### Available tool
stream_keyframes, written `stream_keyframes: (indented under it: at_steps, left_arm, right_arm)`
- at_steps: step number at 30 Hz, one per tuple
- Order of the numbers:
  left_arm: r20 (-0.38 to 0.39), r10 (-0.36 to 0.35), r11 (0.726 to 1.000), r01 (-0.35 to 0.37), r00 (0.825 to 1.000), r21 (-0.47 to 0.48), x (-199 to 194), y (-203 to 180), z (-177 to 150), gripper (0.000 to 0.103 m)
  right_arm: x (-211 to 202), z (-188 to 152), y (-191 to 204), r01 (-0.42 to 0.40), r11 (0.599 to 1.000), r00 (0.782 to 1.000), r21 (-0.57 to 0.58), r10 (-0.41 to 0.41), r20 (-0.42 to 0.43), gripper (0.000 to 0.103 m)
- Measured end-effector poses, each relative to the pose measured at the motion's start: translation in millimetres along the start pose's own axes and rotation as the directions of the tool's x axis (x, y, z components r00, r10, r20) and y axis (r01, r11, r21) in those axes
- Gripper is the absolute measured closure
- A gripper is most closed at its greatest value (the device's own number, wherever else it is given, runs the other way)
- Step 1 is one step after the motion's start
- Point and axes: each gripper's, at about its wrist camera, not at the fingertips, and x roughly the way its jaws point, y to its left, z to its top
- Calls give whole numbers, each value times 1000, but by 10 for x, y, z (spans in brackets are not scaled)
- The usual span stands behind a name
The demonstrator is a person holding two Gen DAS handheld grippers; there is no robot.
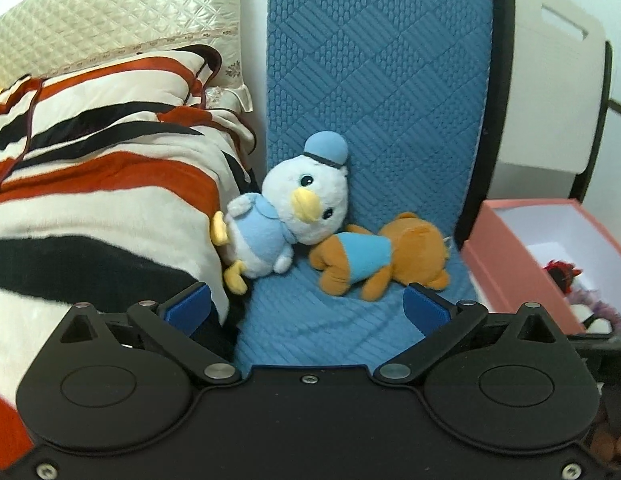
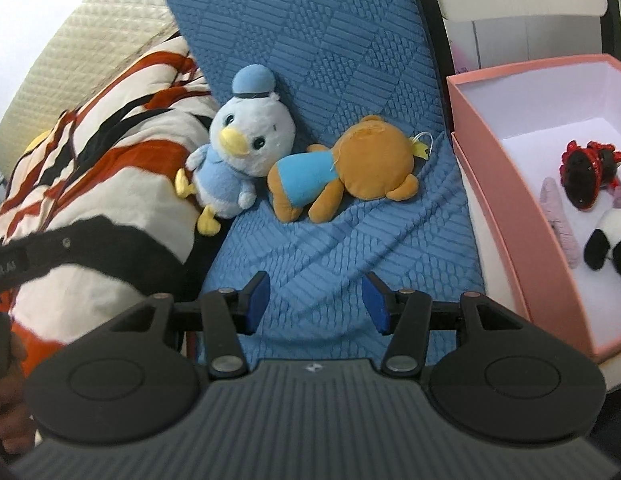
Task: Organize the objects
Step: 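Withdraw both open grippers from the box toward the duck and bear plushes, then grasp the white duck plush with the left gripper while the right grasps the orange bear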
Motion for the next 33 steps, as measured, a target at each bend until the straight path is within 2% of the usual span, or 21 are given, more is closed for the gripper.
stream_keyframes:
  at_steps: [1,2,9,19,23,29,31,33]
  left_arm:
    - [-6,3,1000,-3,1000,14,77,18,29,1]
    - [-13,9,1000,-8,1000,30,153,29,58,1]
    - [-64,17,991,-9,998,134,740,127,234,1]
    - [-116,39,964,-7,992,267,1673,163,544,1]
    - [-126,51,940,-5,991,342,1997,113,655,1]
    - [-169,58,868,34,984,496,2384,38,663,1]
    - [-173,91,846,15,981,534,2502,21,651,1]
    - [-186,89,828,31,979,559,2600,10,648,1]
  right_arm:
    - [48,21,-7,2,1000,1000,20,-2,5,24]
    - [99,45,-16,1,999,1000,45,-1,14,17]
    - [552,176,-61,-11,973,1000,231,9,9,17]
    - [1253,392,-165,-14,899,1000,437,3,27,17]
    - [1491,477,-178,11,880,999,475,-31,33,17]
    - [1837,581,-230,32,853,999,520,-49,19,17]
    - [1927,586,-258,32,835,999,550,-51,19,17]
    - [2002,592,-292,31,811,999,585,-50,16,17]
